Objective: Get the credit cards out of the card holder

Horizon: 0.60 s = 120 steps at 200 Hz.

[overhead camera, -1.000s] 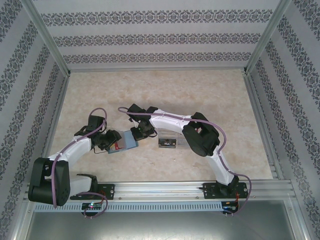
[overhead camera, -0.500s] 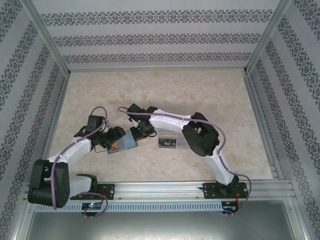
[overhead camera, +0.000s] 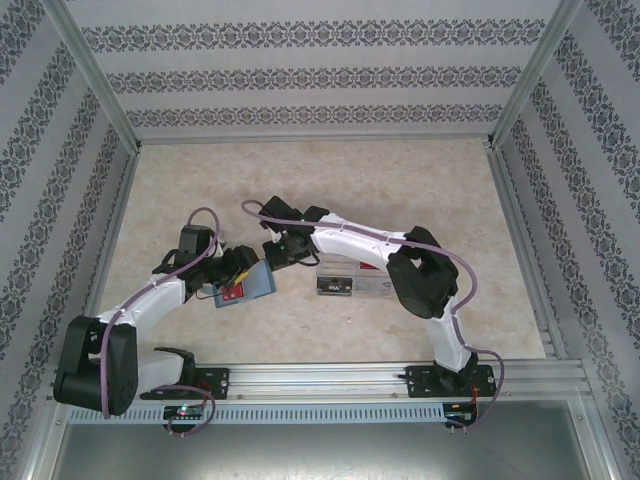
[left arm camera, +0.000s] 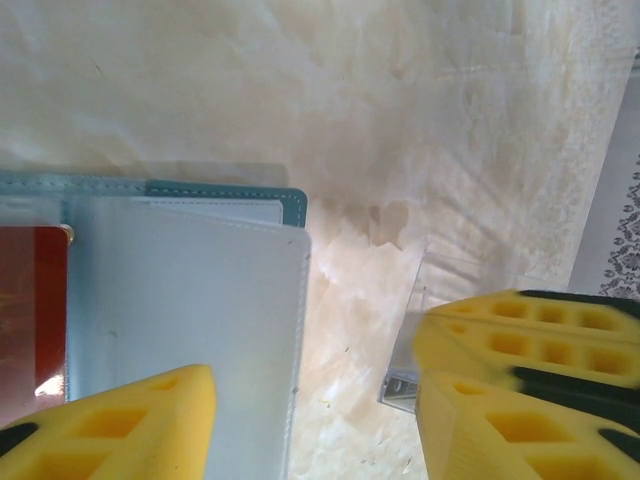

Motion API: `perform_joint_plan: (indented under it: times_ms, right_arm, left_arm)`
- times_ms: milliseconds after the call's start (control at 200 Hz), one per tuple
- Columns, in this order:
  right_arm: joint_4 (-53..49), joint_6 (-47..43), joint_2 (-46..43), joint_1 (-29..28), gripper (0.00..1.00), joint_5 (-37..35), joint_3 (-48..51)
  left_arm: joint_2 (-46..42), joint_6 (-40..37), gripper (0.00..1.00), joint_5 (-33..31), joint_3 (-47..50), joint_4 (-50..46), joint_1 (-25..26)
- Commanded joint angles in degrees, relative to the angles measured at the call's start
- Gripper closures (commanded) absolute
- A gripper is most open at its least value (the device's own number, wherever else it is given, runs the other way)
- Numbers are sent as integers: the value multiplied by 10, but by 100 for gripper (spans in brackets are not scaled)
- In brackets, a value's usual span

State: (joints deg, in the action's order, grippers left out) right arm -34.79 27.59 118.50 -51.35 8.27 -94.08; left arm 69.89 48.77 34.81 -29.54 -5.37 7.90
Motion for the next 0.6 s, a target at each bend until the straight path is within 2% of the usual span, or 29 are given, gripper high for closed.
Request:
perform_joint_plan:
  times_ms: [0, 95, 205, 355, 470, 595]
  right_arm:
    - [14, 16, -11, 4, 95, -4, 7]
    - [22, 20, -9, 2, 94, 11, 5]
    - [30, 23, -6, -1, 92, 28, -2]
    - [55, 32, 4, -1, 88, 87, -14]
    - [68, 44, 22, -5, 87, 124, -32]
    - [90, 64, 39, -7, 86, 155, -38]
  left_arm:
    - [-6, 5, 45, -2, -8, 10, 6]
    - [-32, -15, 49, -49, -19, -53, 5]
    - [-66, -25, 58, -92, -20, -103, -7]
    - [-82, -25, 77, -167, -18, -188, -36]
    - [-78, -24, 91, -186, -6, -213, -57]
    - [-56, -27, 94, -197, -1, -219, -61]
